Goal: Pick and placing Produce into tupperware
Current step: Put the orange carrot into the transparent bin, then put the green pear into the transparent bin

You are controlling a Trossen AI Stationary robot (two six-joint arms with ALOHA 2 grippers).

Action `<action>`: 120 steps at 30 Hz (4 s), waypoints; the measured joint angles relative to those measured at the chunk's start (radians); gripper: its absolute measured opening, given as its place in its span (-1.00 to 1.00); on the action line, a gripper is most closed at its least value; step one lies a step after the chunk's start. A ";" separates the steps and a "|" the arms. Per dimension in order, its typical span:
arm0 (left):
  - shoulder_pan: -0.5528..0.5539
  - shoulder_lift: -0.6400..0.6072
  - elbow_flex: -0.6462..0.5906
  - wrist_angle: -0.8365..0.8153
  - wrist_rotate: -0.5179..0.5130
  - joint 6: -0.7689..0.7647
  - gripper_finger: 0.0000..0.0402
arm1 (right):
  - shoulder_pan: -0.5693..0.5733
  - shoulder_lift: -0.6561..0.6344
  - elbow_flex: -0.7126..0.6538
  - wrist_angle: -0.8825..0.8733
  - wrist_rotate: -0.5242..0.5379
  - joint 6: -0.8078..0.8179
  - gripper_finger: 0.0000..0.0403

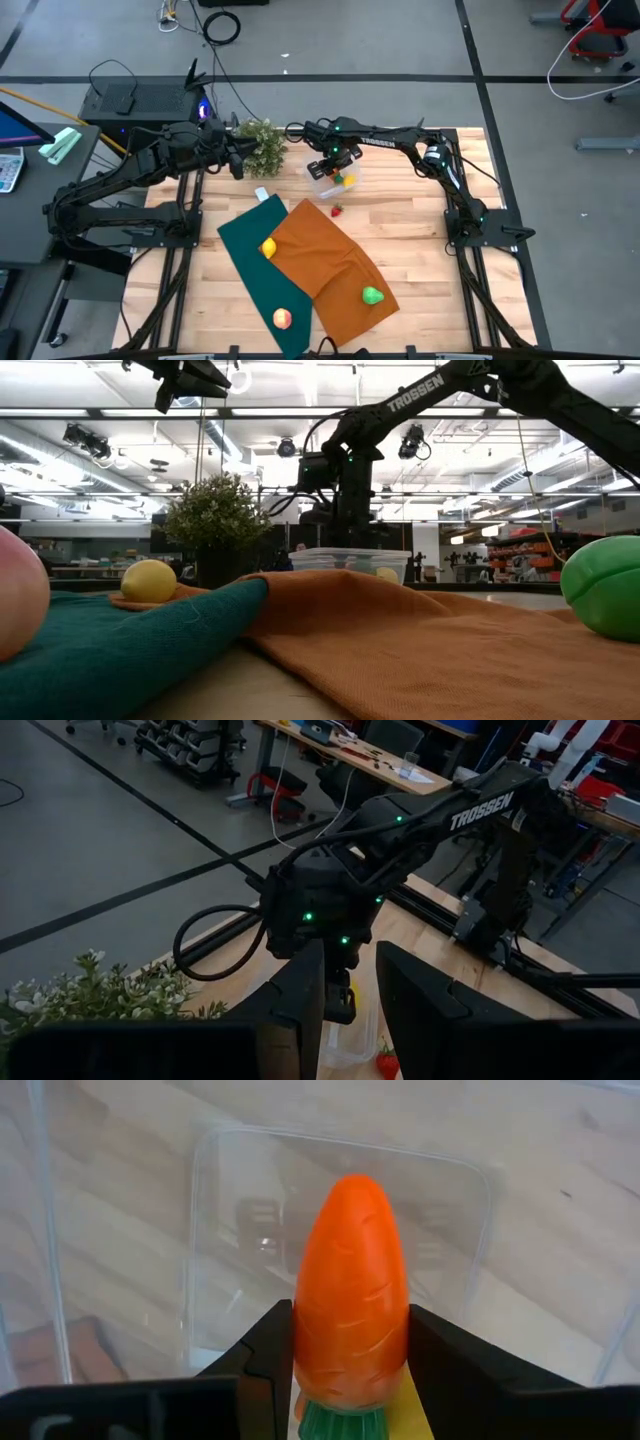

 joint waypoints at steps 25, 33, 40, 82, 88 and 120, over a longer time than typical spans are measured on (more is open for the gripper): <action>0.000 0.000 0.000 -0.010 0.000 0.000 -0.49 | 0.008 -0.053 0.003 -0.078 -0.016 -0.006 -0.08; 0.000 0.000 0.000 -0.011 0.000 0.000 -0.49 | 0.146 -0.196 -0.043 -0.210 0.018 -0.005 -0.08; 0.000 0.000 0.000 -0.009 0.000 0.000 -0.49 | 0.328 -0.549 -0.504 -0.036 0.043 0.289 -0.08; -0.002 0.003 0.000 -0.026 0.045 -0.011 -0.49 | 1.305 -0.816 -0.896 0.265 0.018 0.393 -0.14; -0.002 0.003 0.000 -0.090 0.061 -0.037 -0.49 | 1.300 -0.816 -0.896 0.265 0.017 0.388 -0.14; -0.001 0.002 0.000 -0.198 0.096 0.038 -0.49 | 0.918 -0.504 -0.548 0.153 -0.143 0.014 -0.14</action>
